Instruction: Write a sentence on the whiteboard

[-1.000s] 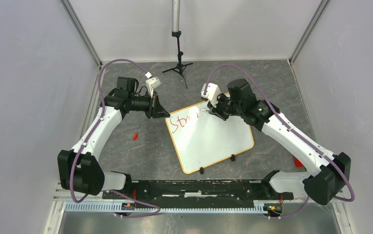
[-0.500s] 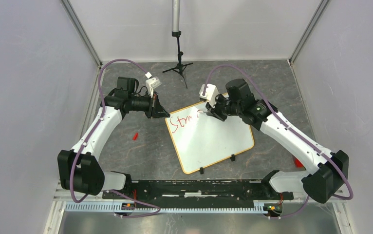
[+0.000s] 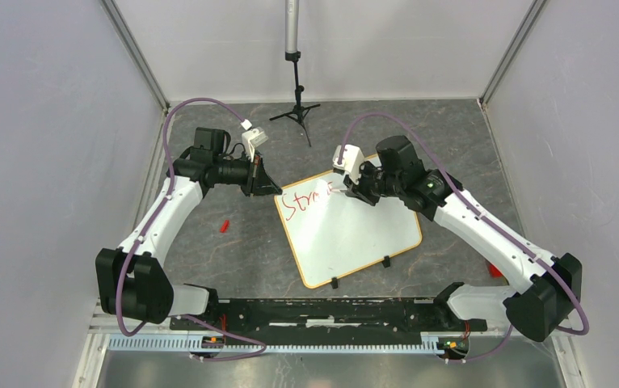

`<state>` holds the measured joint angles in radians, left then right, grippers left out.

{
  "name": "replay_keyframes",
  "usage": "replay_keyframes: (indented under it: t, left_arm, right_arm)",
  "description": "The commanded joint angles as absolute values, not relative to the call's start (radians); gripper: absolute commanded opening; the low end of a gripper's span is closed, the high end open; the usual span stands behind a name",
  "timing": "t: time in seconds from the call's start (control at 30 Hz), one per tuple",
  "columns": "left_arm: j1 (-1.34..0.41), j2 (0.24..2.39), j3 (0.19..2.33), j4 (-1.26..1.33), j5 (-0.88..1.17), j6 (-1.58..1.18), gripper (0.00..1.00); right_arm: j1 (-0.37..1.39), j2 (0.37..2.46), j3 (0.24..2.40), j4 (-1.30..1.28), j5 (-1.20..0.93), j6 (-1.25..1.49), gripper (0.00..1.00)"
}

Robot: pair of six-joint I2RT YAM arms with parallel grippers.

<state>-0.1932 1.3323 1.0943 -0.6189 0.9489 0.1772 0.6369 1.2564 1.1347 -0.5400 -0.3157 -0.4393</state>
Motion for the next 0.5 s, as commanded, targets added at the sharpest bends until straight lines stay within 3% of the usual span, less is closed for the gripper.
replay_keyframes:
  t: [0.0,0.47]
  left_arm:
    - [-0.221,1.344,1.106,-0.67,0.987,0.219,0.03]
    - [-0.221,1.349,1.112,-0.67,0.986,0.219,0.02]
  right_arm:
    - [0.634,1.263,1.178,-0.529,-0.243,-0.449,0.0]
    - [0.632,1.289,1.22,-0.521,-0.207,-0.457,0.0]
